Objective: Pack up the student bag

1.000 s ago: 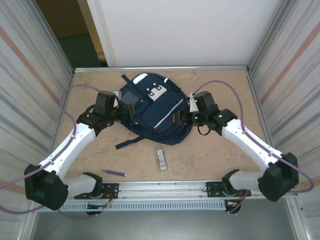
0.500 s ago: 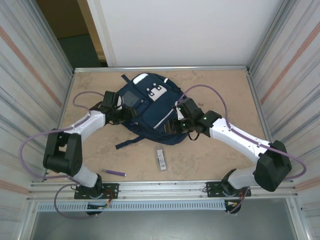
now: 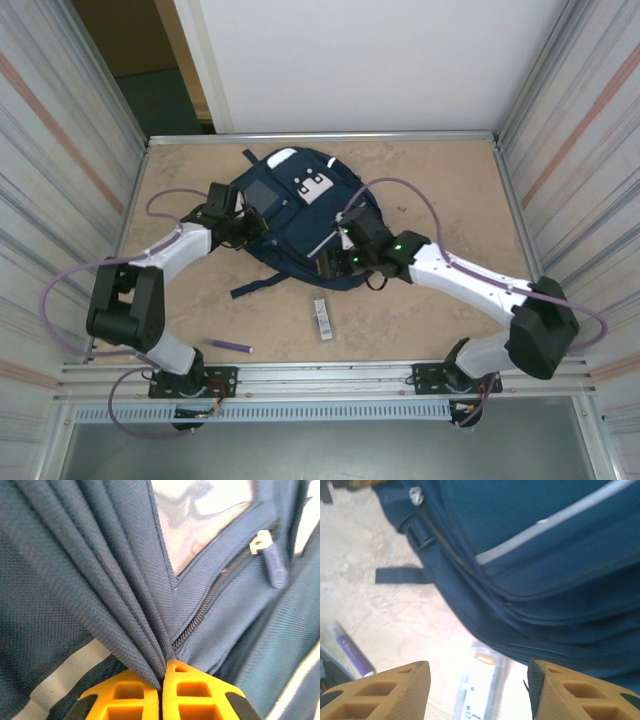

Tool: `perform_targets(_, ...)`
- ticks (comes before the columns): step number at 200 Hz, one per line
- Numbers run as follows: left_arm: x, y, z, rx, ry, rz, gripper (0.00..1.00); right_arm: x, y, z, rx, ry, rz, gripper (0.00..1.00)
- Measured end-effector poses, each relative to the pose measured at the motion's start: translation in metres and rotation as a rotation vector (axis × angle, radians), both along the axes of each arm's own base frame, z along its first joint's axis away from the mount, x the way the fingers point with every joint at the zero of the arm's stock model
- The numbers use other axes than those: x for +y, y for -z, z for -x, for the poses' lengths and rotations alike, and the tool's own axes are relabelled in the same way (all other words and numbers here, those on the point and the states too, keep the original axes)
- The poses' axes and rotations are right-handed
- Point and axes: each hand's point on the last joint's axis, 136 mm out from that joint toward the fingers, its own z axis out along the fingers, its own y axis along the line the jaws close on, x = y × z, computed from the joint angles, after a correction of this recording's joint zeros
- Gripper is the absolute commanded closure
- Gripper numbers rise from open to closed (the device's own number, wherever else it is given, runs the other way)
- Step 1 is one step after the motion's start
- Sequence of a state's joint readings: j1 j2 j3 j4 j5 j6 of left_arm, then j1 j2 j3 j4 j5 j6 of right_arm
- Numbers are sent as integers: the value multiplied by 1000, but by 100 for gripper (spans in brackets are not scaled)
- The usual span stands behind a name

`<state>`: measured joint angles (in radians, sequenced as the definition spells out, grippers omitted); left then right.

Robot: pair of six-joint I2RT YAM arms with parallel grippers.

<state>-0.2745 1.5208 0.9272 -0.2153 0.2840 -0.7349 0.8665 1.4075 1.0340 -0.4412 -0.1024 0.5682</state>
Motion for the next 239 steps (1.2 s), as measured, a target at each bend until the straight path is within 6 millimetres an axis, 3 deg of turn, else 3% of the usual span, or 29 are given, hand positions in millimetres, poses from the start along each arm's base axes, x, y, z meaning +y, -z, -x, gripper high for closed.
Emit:
perform_targets(30, -16, -23, 18, -32, 26, 39, 100, 57, -2, 10, -15, -105, -10, 43)
perform_targets(61, -26, -24, 25, -2, 29, 88, 99, 84, -14, -14, -56, -42, -50, 41)
perform_targets(95, -32, -17, 32, 47, 11, 158, 98, 90, -10, -34, -81, 57, -71, 43)
perform_targets(135, -44, -19, 39, 102, 6, 265, 93, 108, 2, -49, -164, -18, -2, 43)
perform_targets(185, -48, -22, 46, 166, 5, 336, 87, 107, 3, -52, -302, -83, 187, 39)
perform_targets(239, -54, -28, 53, 215, 29, 383, 87, 100, 12, -50, -314, -46, 280, 37)
